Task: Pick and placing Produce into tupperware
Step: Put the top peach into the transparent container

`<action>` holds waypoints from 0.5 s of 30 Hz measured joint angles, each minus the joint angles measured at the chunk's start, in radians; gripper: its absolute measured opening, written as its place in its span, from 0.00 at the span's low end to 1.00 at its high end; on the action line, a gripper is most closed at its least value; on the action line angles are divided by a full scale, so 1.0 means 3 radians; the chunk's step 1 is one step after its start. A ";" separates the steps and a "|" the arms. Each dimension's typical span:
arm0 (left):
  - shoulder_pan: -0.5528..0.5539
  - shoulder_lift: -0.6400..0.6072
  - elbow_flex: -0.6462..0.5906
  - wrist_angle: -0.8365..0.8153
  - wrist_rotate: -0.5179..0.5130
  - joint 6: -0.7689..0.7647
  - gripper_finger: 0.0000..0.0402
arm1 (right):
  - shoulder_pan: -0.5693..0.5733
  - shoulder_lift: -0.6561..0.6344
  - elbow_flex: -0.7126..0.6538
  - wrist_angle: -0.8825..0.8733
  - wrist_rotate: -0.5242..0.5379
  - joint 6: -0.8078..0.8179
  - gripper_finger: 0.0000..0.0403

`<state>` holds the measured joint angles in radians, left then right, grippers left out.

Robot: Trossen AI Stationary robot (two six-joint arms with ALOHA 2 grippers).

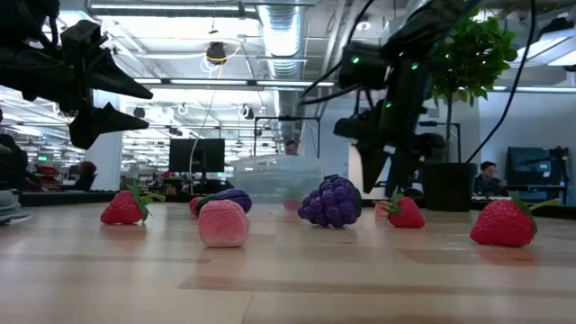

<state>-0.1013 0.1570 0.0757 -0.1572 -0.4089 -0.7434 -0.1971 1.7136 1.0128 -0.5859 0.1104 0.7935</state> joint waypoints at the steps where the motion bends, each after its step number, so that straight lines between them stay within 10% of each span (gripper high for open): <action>1: 0.0000 0.0000 0.0000 -0.0001 0.0004 -0.0001 0.65 | -0.0009 0.0042 0.0043 -0.0042 -0.0010 -0.0031 0.59; 15: 0.0000 0.0000 0.0000 -0.0007 0.0013 0.0002 0.65 | -0.0006 0.0259 0.0260 -0.0462 -0.0104 -0.0136 0.59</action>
<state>-0.1013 0.1570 0.0757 -0.1593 -0.4049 -0.7429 -0.1989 1.7912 1.0908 -0.7246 0.0792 0.7528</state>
